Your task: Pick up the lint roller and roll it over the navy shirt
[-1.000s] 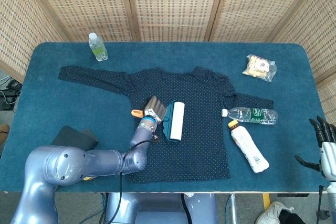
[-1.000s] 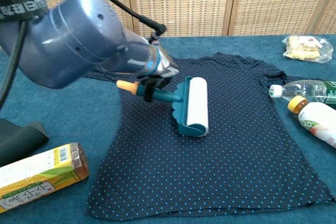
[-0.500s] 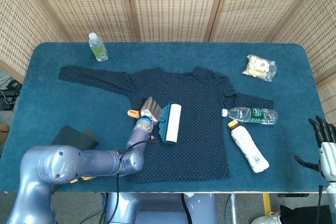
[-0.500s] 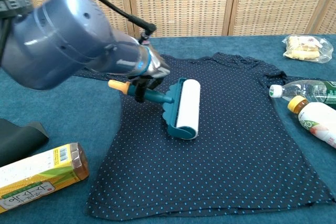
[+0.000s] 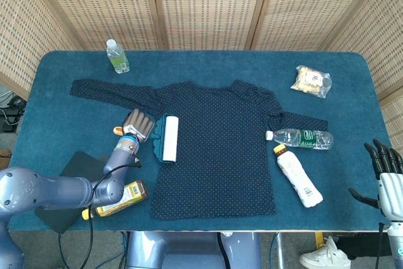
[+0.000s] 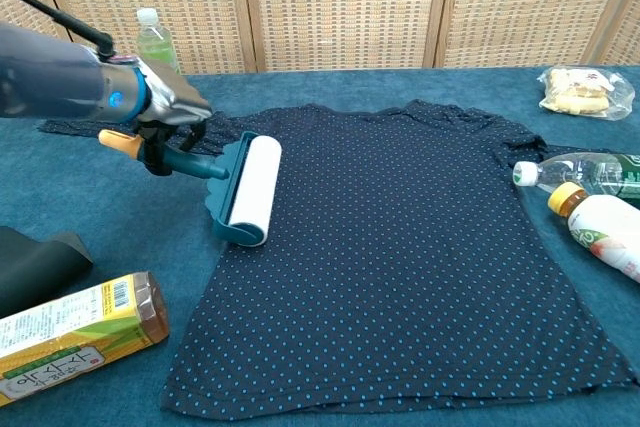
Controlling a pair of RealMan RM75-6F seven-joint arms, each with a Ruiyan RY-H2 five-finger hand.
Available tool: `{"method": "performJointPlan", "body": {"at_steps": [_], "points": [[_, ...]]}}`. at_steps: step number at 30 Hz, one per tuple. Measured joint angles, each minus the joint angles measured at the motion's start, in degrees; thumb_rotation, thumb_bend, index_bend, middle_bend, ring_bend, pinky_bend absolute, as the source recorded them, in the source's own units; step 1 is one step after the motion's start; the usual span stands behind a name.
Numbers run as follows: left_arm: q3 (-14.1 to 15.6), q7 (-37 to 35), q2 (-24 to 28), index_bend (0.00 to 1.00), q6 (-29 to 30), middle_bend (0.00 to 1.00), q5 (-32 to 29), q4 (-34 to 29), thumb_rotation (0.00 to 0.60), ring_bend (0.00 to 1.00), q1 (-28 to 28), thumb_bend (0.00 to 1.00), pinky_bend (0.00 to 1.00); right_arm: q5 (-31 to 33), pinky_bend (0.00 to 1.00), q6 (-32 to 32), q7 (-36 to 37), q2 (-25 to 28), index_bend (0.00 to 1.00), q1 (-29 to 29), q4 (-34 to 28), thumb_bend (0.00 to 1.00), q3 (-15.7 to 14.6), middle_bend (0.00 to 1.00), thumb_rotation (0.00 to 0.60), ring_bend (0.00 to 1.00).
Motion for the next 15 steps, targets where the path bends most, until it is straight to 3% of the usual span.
{"method": "performJointPlan", "body": {"at_steps": [4,8,14,15], "points": [[0.1,-6.4,2.5,0.85,1.0,0.75,7.8,-0.8,0.600,0.64,3.9,0.56,0.64,-1.3,0.00,0.4,-1.3,-0.2,0.00,0.0,-0.6,0.09,-0.6,0.00,0.600,0.00],[0.1,-13.7,4.5,0.83,1.5,0.69,17.0,-1.0,0.600,0.61,8.5,0.55,0.59,-1.8,0.00,0.8,-2.3,-0.4,0.00,-0.1,-0.9,0.09,-0.9,0.00,0.600,0.00],[0.5,-20.1,6.7,0.66,2.1,0.51,25.4,0.0,0.600,0.48,14.5,0.51,0.50,-2.1,0.00,1.0,-2.9,-0.6,0.00,-0.1,-1.0,0.09,-1.0,0.00,0.600,0.00],[0.6,-20.6,6.8,0.63,2.1,0.45,26.1,0.2,0.600,0.43,15.1,0.48,0.48,-2.1,0.00,1.0,-3.0,-0.6,0.00,-0.1,-1.0,0.09,-1.1,0.00,0.600,0.00]]}}
